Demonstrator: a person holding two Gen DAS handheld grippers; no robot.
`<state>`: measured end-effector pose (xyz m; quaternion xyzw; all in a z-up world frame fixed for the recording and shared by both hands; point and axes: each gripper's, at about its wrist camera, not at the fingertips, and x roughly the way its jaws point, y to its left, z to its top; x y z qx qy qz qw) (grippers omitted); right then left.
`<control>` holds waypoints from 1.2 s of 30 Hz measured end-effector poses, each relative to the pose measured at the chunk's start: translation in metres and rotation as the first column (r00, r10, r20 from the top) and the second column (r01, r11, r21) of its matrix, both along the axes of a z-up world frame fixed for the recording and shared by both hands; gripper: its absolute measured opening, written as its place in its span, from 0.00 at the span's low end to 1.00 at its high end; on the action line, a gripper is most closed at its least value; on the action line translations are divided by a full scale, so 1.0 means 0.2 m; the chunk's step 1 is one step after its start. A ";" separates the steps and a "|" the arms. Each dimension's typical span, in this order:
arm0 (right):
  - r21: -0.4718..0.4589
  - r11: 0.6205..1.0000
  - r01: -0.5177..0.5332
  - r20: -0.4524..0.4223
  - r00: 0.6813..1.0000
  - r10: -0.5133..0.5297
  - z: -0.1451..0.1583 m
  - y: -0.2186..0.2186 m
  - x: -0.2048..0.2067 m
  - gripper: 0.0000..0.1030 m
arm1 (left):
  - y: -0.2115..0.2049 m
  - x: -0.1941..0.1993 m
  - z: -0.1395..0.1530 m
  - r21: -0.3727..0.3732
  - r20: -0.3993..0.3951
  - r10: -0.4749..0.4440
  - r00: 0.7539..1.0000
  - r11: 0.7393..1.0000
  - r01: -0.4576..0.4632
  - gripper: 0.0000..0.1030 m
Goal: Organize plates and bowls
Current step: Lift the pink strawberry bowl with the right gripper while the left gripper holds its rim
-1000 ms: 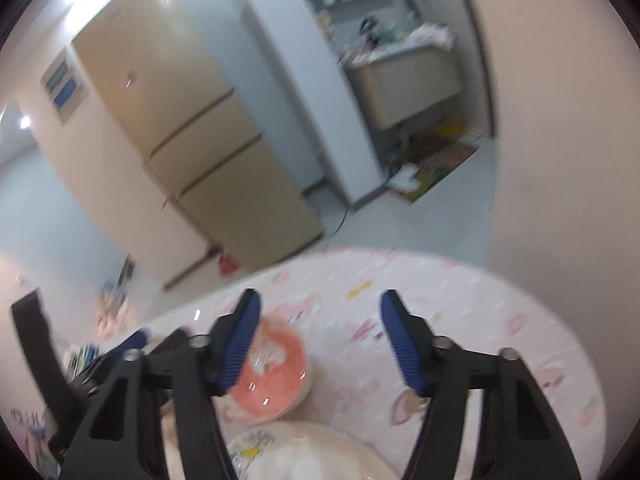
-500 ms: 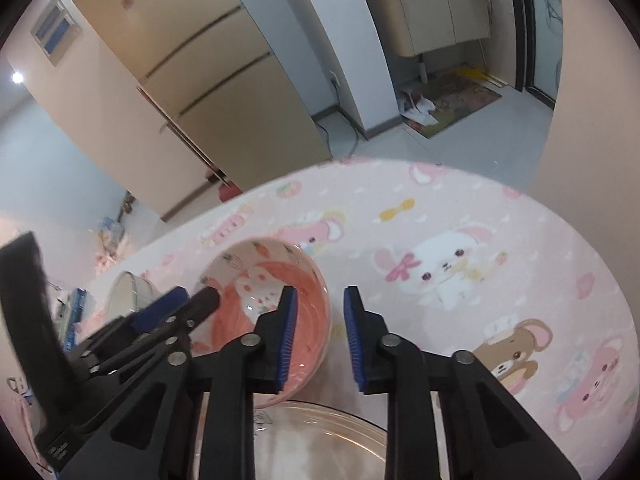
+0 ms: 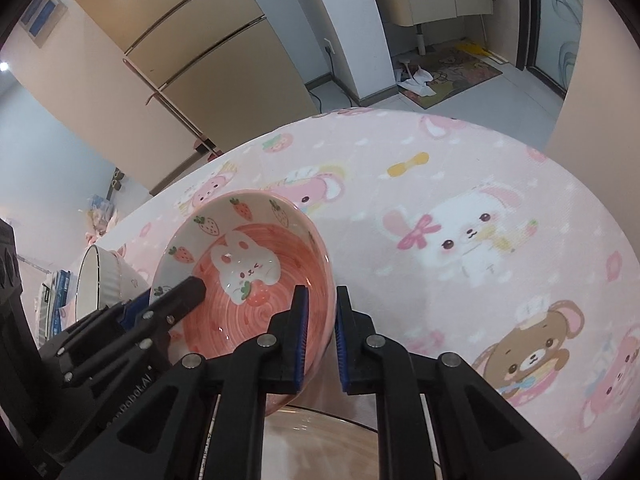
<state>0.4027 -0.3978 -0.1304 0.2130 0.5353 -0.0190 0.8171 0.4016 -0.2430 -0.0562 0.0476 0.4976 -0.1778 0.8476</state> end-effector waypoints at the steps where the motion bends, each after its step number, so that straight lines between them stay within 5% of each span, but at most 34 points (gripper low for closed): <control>1: 0.006 1.000 0.001 -0.001 1.000 -0.001 0.00 0.00 0.00 0.13 | 0.00 0.00 0.00 -0.005 -0.007 0.006 1.000 1.000 -0.006 0.14; 6: 0.000 1.000 -0.012 -0.004 1.000 0.012 -0.01 0.01 0.00 0.14 | -0.04 0.01 -0.09 0.001 -0.068 -0.035 0.997 0.999 0.035 0.15; 14: -0.003 1.000 0.006 -0.008 1.000 -0.006 0.02 0.03 0.01 0.12 | 0.02 0.00 -0.05 -0.026 -0.092 0.036 0.995 0.999 -0.038 0.09; 36: -0.029 1.000 0.013 0.299 0.954 -0.004 0.65 0.17 -0.22 0.12 | 0.22 -0.24 0.56 -0.108 0.193 0.112 0.975 0.990 -0.093 0.09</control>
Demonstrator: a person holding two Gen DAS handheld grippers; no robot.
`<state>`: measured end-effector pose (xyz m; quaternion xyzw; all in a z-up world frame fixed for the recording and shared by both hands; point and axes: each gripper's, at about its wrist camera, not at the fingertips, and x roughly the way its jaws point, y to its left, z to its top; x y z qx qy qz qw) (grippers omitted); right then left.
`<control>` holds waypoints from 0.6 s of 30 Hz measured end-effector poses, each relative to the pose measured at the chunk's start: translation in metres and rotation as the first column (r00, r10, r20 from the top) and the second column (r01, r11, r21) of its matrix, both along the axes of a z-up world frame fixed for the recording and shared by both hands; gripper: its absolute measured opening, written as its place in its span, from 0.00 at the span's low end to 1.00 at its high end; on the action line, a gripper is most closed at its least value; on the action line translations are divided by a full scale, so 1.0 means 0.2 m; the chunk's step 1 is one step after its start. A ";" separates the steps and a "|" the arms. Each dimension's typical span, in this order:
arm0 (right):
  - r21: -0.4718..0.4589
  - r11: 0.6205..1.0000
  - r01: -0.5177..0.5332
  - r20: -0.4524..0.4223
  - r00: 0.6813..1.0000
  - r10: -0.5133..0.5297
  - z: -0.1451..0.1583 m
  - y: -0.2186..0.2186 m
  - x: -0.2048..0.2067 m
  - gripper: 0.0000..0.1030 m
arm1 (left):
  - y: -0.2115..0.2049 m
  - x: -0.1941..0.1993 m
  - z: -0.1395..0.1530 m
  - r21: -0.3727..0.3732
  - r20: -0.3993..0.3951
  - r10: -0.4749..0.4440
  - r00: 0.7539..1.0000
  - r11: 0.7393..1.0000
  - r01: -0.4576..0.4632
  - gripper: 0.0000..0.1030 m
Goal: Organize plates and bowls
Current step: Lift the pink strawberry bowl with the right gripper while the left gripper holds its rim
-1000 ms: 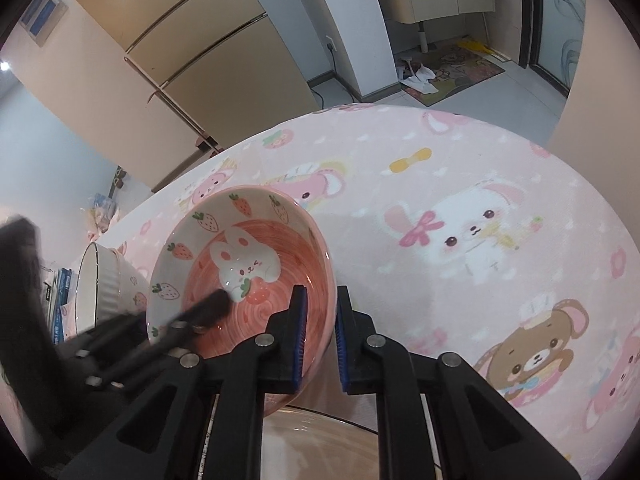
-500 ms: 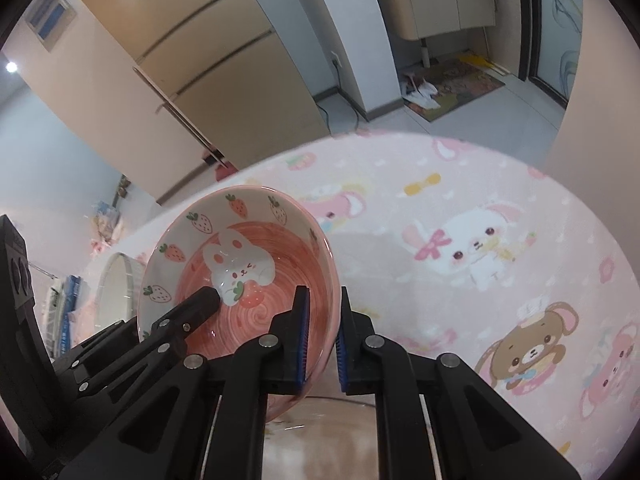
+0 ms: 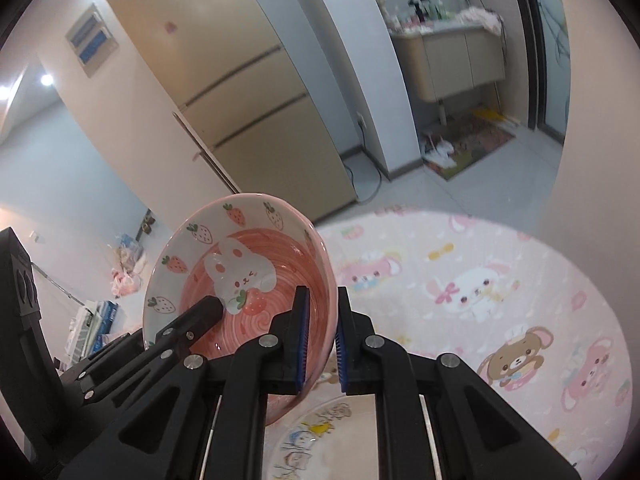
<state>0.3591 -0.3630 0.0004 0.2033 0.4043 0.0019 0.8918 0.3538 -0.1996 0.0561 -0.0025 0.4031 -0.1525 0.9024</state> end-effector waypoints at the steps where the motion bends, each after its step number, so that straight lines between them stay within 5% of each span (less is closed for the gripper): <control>1: -0.006 1.000 -0.002 0.021 1.000 0.003 0.04 0.02 -0.01 0.12 | 0.02 -0.02 0.03 -0.006 0.017 0.002 1.000 1.000 -0.002 0.09; 8: 0.015 0.999 -0.047 0.124 0.991 0.044 0.23 0.14 -0.12 0.13 | 0.19 -0.15 0.28 -0.077 0.084 0.044 0.996 0.996 -0.038 0.08; 12: 0.004 0.996 -0.087 0.201 0.976 0.084 0.34 0.26 -0.21 0.15 | 0.27 -0.24 0.38 -0.028 0.147 0.051 0.988 0.998 -0.047 0.08; 18: -0.008 0.987 -0.162 0.196 0.967 0.161 0.36 0.48 -0.24 0.14 | 0.45 -0.30 0.39 0.013 0.172 0.100 0.980 0.994 -0.104 0.06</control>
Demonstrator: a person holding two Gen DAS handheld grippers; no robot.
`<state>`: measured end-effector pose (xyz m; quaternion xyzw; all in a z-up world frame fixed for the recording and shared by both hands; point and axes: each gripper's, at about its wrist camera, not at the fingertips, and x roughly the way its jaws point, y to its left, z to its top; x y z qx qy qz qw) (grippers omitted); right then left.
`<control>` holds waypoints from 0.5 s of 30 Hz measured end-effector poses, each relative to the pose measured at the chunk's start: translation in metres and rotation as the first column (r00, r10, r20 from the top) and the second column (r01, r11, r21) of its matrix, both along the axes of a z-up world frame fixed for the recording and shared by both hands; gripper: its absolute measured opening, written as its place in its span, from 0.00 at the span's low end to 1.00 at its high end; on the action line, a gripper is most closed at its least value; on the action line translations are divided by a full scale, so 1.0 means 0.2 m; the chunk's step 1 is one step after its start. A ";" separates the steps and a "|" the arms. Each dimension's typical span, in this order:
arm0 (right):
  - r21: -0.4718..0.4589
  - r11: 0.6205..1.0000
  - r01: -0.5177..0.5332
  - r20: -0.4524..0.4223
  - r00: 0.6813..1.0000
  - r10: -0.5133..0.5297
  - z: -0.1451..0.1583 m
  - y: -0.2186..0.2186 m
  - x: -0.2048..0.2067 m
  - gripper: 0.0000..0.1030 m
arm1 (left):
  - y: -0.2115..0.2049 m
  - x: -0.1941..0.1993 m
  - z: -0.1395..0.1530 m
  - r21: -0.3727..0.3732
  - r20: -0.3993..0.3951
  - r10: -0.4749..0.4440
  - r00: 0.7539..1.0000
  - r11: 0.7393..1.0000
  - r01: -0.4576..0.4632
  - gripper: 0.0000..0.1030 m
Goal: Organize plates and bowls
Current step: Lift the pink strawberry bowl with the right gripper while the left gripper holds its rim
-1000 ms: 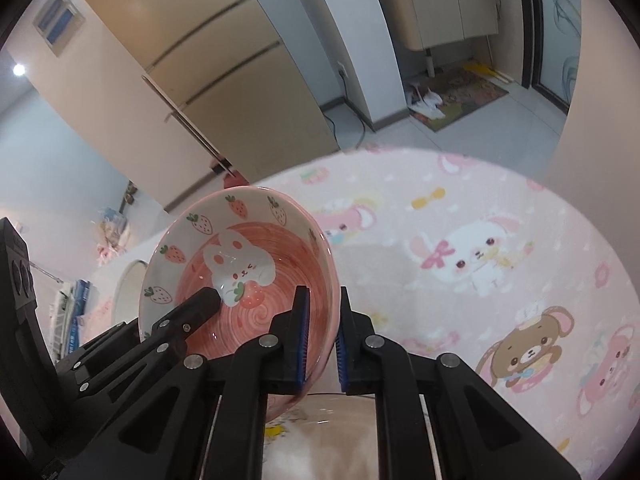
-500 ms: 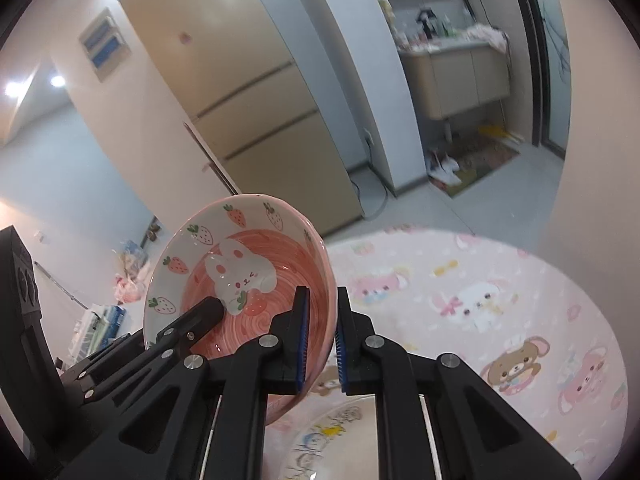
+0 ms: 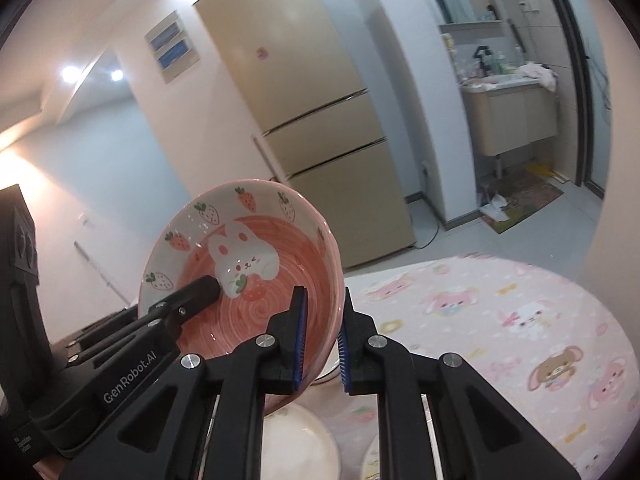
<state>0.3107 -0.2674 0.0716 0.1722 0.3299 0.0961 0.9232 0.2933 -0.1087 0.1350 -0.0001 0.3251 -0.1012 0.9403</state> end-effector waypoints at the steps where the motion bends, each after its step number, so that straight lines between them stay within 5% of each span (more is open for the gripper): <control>1: -0.021 1.000 -0.013 0.001 1.000 0.013 0.00 0.06 -0.01 0.14 | 0.02 -0.01 -0.01 0.006 -0.002 0.012 1.000 1.000 -0.012 0.06; 15: -0.093 0.994 -0.055 0.047 0.997 0.060 0.11 0.31 0.10 0.15 | 0.26 0.06 0.01 -0.054 0.025 0.036 0.999 0.998 -0.034 0.07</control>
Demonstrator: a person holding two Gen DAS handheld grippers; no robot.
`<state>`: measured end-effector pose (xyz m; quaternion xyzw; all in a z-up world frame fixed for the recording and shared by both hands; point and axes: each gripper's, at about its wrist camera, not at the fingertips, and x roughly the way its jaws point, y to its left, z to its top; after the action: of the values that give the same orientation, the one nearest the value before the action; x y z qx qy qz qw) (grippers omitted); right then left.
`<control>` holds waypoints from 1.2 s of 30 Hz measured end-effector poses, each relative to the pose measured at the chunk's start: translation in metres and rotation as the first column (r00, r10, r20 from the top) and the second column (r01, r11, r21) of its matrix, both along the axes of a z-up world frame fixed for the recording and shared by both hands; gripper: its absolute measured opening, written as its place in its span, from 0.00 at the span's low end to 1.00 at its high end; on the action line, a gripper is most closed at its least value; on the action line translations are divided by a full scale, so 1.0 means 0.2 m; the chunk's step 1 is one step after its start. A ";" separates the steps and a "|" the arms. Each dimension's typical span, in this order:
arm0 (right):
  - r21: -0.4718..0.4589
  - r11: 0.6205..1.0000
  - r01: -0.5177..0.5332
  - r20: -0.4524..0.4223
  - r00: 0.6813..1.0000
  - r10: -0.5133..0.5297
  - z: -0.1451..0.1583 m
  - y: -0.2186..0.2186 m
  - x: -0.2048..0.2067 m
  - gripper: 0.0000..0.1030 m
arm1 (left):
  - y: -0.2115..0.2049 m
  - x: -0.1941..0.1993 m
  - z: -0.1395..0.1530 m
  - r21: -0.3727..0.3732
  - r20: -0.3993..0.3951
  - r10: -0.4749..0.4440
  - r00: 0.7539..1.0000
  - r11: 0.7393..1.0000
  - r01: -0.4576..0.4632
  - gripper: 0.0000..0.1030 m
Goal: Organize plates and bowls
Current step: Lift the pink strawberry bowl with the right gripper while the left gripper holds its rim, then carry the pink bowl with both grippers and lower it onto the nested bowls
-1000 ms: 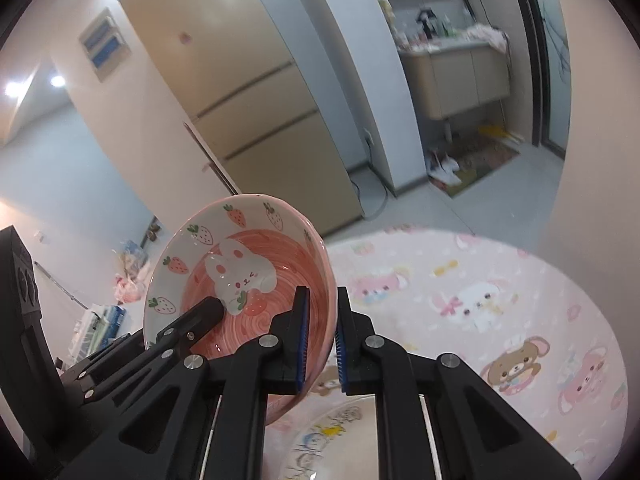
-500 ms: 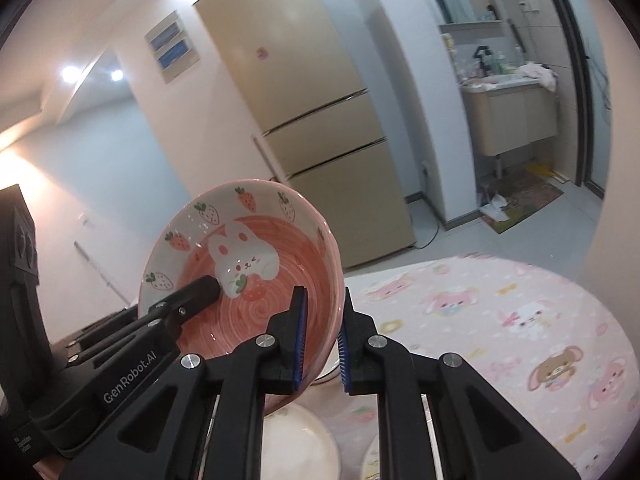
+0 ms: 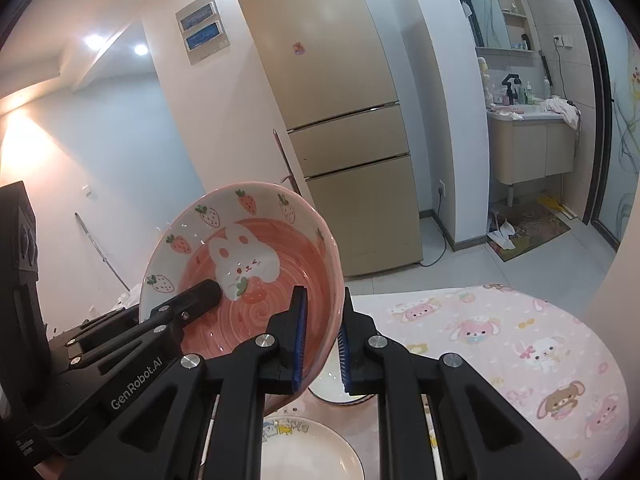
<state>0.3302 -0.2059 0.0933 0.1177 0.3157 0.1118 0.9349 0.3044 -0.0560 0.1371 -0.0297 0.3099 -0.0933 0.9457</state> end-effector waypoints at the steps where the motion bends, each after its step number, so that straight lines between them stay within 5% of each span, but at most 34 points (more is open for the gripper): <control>1: 0.004 1.000 0.001 0.003 1.000 -0.001 -0.04 0.00 0.00 0.15 | 0.00 0.01 -0.03 0.001 -0.004 -0.004 1.000 1.000 0.004 0.07; 8: -0.110 0.994 0.000 -0.091 0.996 -0.010 -0.28 0.10 0.17 0.15 | -0.01 0.15 -0.33 0.031 -0.121 0.015 0.993 0.999 -0.011 0.10; 14: -0.127 0.992 0.022 -0.158 0.986 -0.042 -0.43 0.12 0.30 0.15 | 0.02 0.27 -0.49 -0.030 -0.210 -0.024 0.977 0.999 0.018 0.10; 36: -0.223 0.975 -0.008 -0.290 0.955 -0.059 -0.77 0.17 0.44 0.15 | 0.00 0.40 -0.75 0.001 -0.310 -0.045 0.950 0.999 0.048 0.10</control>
<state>0.4175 -0.1720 -0.0598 0.0321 0.4604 0.0448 0.8860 0.3840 -0.0566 -0.0136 -0.0328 0.4554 -0.1086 0.8831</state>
